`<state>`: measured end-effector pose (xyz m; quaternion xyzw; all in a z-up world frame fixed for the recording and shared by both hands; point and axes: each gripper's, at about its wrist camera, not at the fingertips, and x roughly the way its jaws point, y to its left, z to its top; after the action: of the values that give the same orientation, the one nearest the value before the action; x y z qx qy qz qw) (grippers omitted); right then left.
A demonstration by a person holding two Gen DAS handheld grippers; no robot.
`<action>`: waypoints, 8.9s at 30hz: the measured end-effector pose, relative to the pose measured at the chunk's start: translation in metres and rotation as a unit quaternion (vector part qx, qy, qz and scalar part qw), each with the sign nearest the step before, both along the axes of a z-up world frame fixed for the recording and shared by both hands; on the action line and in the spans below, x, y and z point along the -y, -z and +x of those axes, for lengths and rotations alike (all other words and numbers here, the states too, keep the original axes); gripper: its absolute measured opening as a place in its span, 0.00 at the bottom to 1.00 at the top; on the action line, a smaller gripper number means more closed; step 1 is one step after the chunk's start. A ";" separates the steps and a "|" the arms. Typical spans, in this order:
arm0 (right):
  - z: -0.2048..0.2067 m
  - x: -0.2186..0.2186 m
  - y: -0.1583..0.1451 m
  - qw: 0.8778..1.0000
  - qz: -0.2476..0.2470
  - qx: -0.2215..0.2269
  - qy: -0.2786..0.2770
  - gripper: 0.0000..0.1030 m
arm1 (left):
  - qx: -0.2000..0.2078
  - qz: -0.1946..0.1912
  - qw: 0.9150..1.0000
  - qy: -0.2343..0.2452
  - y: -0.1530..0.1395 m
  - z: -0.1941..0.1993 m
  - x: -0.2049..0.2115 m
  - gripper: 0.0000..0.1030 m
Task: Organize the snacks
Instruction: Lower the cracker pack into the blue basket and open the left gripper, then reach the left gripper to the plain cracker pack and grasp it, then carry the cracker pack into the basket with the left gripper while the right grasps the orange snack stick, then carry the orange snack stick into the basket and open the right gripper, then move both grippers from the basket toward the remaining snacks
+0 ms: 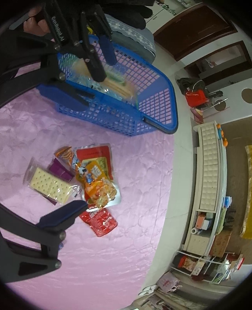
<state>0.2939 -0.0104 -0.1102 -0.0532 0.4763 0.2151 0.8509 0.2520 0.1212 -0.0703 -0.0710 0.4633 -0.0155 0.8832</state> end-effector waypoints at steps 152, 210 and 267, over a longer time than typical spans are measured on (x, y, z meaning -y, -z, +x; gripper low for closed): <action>0.048 -0.017 0.108 0.990 0.007 -0.129 0.055 0.41 | -0.001 0.033 0.998 -0.045 0.012 -0.015 -0.028 0.40; -0.058 -0.090 -0.033 0.995 0.027 0.045 -0.080 0.21 | 0.039 0.010 0.997 -0.072 -0.025 -0.102 -0.071 0.62; -0.082 0.005 -0.046 0.998 0.021 0.062 -0.025 0.78 | 0.064 0.047 0.997 -0.006 -0.057 -0.104 0.022 0.76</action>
<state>0.2118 -0.0152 -0.0640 -0.0602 0.4165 0.2430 0.8740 0.1484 0.0995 -0.0131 -0.0314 0.4060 0.0067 0.9133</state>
